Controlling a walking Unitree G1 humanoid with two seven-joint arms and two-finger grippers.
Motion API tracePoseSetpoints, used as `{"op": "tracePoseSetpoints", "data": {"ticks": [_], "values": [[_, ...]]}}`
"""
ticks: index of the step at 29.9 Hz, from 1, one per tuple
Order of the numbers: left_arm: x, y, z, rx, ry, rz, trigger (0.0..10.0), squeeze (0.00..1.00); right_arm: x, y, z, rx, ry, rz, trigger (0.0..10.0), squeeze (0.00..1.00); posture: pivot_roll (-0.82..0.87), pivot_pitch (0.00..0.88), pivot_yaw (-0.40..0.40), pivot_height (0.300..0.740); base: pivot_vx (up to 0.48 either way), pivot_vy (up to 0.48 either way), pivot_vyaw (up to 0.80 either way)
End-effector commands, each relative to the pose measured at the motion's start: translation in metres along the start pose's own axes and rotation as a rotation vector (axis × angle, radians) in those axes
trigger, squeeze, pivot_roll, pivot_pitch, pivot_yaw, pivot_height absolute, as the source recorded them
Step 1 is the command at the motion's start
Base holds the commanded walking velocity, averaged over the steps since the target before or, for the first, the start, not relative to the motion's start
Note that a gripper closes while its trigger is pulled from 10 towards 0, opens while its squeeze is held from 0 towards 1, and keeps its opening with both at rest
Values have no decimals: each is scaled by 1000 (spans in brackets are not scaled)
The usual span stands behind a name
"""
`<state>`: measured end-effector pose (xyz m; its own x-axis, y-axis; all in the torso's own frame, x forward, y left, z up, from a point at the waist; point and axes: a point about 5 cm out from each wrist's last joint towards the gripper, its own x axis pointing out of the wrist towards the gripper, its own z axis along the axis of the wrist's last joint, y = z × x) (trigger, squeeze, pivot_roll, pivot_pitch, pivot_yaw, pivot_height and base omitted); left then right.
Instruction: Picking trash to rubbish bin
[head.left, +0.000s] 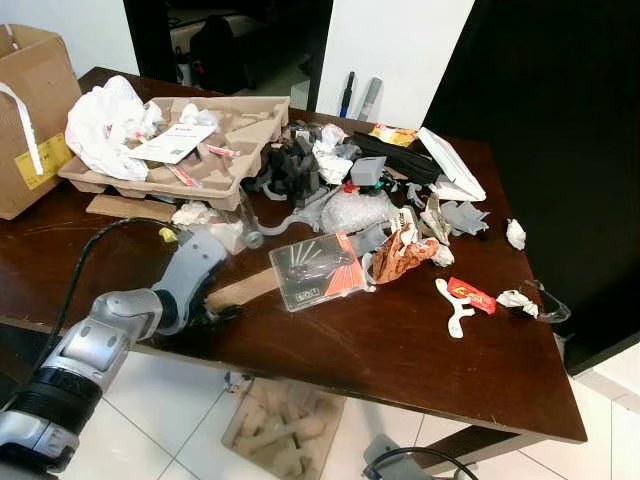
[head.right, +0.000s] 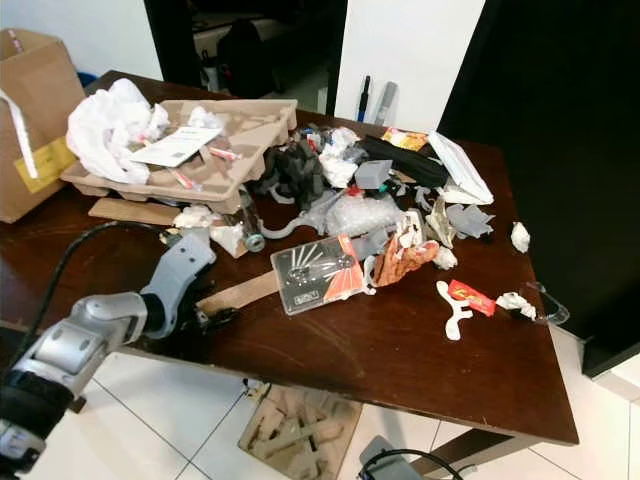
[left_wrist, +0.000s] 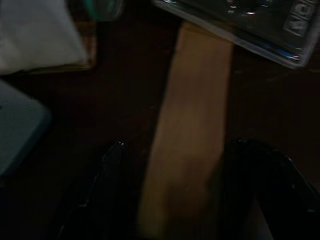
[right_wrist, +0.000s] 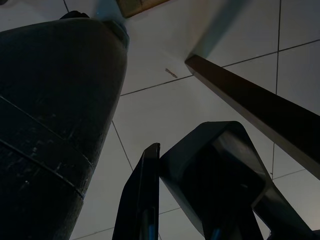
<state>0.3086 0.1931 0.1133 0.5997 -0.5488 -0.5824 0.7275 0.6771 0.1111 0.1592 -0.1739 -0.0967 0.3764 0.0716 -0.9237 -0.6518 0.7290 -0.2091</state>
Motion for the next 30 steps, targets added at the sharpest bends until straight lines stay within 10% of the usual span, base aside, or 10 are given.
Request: {"op": "tracePoseSetpoints", "data": {"ticks": [1,4,5,22,30], "values": [[1,-6,-25,-23,127,-42,10000,0,-1,6,-12,13,37,18,10000,0,239,96,-90,740,0,0,0],[2,-8,-26,-21,135,-59,10000,0,-1,6,-12,14,38,18,10000,0,239,96,-90,740,0,0,0],[6,-16,-26,-36,129,-122,0,0,-1,7,-12,21,37,15,10000,0,228,97,-84,740,0,0,0],[13,-41,-56,-130,255,-235,0,0,-1,8,-17,61,50,2,10000,0,221,97,-78,740,0,0,0],[5,-22,-57,-153,237,-86,0,0,-1,9,-17,71,45,1,10000,0,227,98,-80,740,0,0,0]]}}
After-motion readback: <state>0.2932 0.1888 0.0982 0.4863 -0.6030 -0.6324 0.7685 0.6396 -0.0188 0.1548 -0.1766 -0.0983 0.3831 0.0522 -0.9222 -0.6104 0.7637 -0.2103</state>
